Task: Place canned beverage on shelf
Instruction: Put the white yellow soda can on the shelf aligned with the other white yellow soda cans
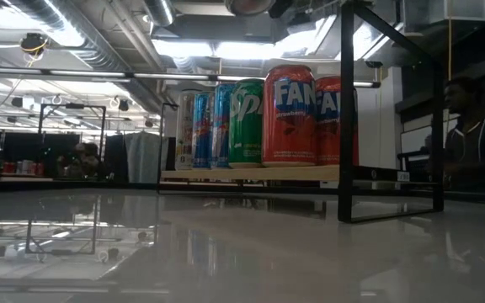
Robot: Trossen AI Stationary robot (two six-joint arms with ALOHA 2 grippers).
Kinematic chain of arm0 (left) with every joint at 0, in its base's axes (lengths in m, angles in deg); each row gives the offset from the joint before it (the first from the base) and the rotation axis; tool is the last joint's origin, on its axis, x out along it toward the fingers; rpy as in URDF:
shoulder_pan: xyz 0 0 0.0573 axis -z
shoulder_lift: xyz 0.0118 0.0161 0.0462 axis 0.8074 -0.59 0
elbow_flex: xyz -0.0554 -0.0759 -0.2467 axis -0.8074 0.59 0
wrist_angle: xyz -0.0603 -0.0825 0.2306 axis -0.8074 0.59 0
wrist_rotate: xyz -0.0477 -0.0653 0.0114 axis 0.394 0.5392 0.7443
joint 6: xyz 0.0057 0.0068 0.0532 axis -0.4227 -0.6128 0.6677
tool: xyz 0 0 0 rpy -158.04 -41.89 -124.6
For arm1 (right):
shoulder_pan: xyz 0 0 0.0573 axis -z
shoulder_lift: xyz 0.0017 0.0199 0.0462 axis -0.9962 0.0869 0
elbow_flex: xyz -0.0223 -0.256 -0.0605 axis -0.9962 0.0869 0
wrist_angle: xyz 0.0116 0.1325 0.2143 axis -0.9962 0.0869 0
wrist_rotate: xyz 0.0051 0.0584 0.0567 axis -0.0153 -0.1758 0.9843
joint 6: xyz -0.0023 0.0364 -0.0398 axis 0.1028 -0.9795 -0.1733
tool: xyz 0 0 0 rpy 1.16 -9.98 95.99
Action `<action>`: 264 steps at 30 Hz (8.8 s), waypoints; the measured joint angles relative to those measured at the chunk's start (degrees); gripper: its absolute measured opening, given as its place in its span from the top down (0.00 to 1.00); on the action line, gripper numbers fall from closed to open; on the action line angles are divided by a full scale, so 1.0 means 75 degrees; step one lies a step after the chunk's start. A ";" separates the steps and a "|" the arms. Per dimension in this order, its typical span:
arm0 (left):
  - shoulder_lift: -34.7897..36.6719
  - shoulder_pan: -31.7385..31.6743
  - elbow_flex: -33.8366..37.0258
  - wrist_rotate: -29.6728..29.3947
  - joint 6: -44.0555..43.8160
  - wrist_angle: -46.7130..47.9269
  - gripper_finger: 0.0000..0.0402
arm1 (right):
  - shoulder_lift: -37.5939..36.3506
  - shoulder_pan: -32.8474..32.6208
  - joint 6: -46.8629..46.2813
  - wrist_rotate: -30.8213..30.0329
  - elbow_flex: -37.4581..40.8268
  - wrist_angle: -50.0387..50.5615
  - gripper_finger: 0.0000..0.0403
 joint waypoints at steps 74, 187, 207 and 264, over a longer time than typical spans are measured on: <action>0.0009 -0.1458 -0.0012 -0.1607 -0.0428 -0.0068 0.03 | 0.0244 0.0020 -0.1058 -0.5935 0.0004 -0.0350 0.39; -0.0256 -0.2008 0.0000 -0.0750 -0.1102 0.0009 0.29 | 0.0235 0.0026 -0.1075 -0.6022 -0.0006 -0.1133 0.38; -0.0251 -0.2010 0.0000 -0.0763 -0.0846 0.0004 0.47 | 0.0235 0.0022 -0.1049 -0.6018 -0.0006 -0.1115 0.38; -0.0251 -0.1981 0.0000 0.0197 -0.1316 0.1244 0.46 | -0.0447 0.0592 0.1577 -0.2234 -0.2792 0.2122 0.03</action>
